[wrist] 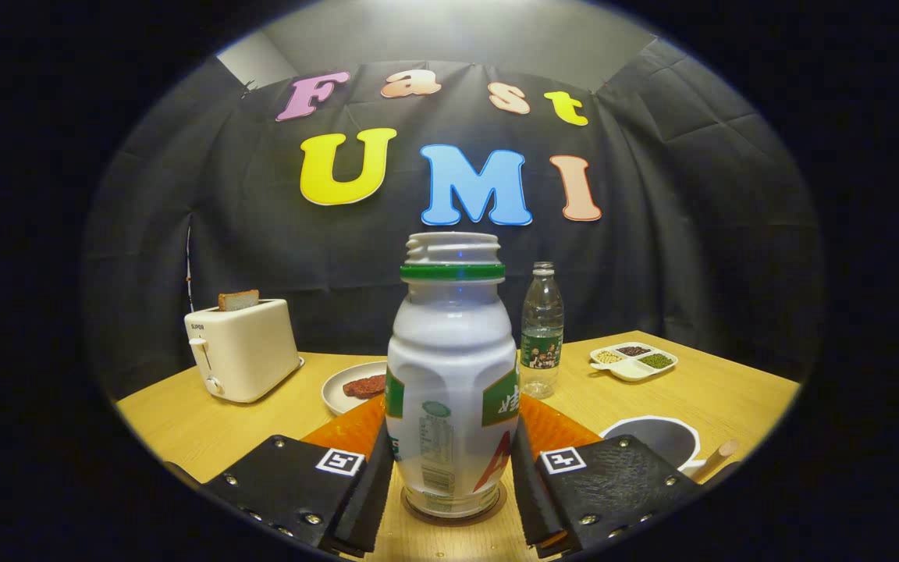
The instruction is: Take the bottle from table, then pour the juice into the cup, finally place the bottle on the coaster
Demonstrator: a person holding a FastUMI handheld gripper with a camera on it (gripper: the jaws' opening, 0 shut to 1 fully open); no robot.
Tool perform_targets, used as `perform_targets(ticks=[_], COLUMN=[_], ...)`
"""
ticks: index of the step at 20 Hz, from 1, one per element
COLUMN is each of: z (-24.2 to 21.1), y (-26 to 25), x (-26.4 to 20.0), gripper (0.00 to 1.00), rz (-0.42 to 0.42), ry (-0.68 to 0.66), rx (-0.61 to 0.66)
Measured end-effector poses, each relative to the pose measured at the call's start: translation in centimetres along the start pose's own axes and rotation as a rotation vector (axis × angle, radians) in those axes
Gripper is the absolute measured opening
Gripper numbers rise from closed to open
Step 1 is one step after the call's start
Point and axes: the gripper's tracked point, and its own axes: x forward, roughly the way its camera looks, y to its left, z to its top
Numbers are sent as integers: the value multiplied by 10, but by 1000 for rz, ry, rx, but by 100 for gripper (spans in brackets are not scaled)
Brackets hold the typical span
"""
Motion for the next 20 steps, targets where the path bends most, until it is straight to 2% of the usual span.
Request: perform_targets(ticks=[3,12,17,19,20], z=[-14,-25,-24,-29,-28], y=[7,7,2,7,10], x=[10,21,22,21,20], gripper=[67,67,68,74,92], rz=[19,6,-10,12,29], ry=[30,40,35,41,36], rx=[-22,-55,-8,36,53])
